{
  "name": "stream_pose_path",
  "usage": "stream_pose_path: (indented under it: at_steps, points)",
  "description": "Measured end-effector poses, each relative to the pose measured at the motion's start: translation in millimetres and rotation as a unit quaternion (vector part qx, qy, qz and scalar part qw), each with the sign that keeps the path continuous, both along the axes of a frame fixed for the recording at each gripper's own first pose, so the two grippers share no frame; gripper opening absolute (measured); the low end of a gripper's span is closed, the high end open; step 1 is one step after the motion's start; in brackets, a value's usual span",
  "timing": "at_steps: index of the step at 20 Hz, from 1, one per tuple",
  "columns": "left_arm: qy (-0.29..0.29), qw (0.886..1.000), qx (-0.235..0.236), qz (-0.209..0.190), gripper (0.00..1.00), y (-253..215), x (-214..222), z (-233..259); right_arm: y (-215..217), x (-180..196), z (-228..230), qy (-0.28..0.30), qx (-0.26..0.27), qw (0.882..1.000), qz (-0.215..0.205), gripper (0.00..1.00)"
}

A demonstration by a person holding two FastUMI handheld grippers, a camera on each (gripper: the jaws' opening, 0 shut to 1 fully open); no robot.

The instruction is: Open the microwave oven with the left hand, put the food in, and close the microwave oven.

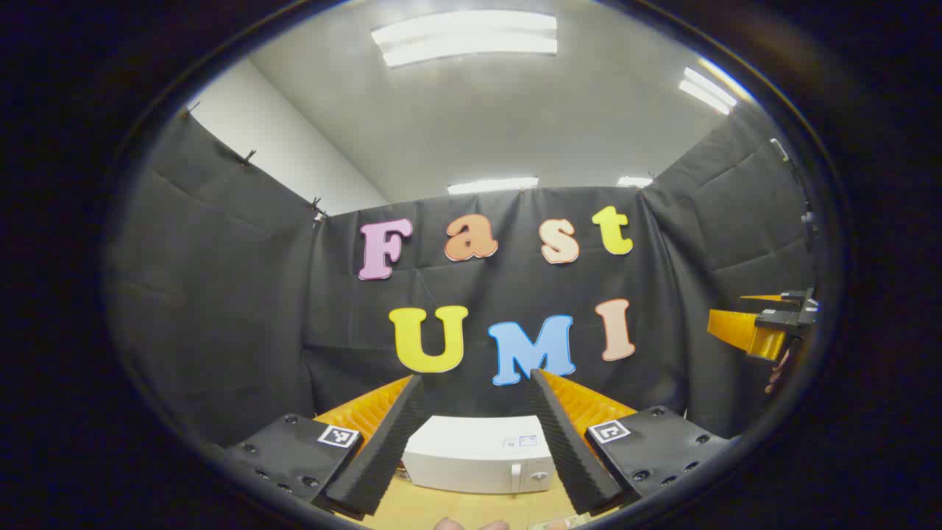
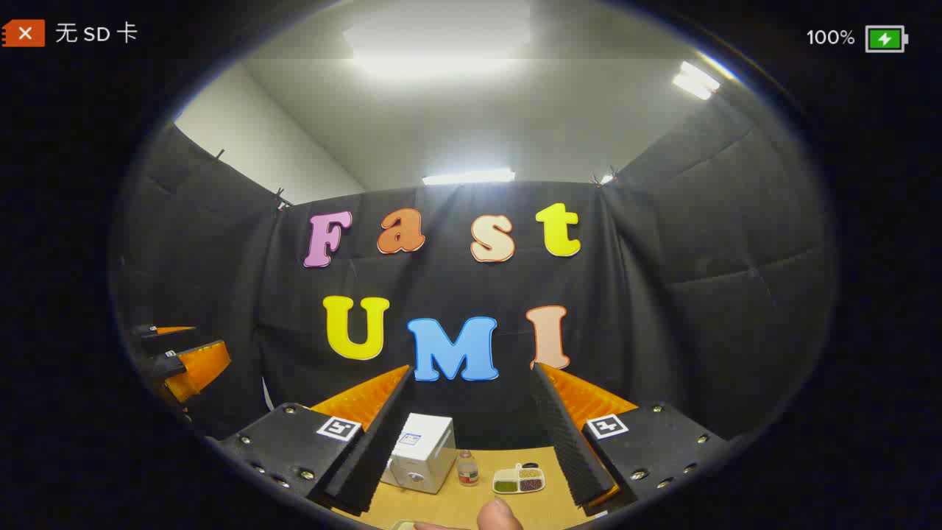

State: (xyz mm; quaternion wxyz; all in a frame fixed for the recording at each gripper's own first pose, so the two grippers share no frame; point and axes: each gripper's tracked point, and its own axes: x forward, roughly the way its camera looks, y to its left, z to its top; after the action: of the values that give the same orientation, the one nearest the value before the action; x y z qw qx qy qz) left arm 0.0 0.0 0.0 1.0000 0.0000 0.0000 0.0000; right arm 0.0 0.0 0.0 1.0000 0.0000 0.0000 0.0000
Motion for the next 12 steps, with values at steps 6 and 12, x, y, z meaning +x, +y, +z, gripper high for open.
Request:
stream_pose_path:
  at_steps: [6,12]
  points:
    - [0.001,1.0,0.009,-0.014,0.99,11,-8,-8,12,-12,-7,0.007,-0.025,1.0,-0.011,0.95]
    - [0.016,1.0,0.004,-0.003,0.99,-16,-8,-13,-9,-13,5,0.0,-0.029,1.0,0.0,0.95]
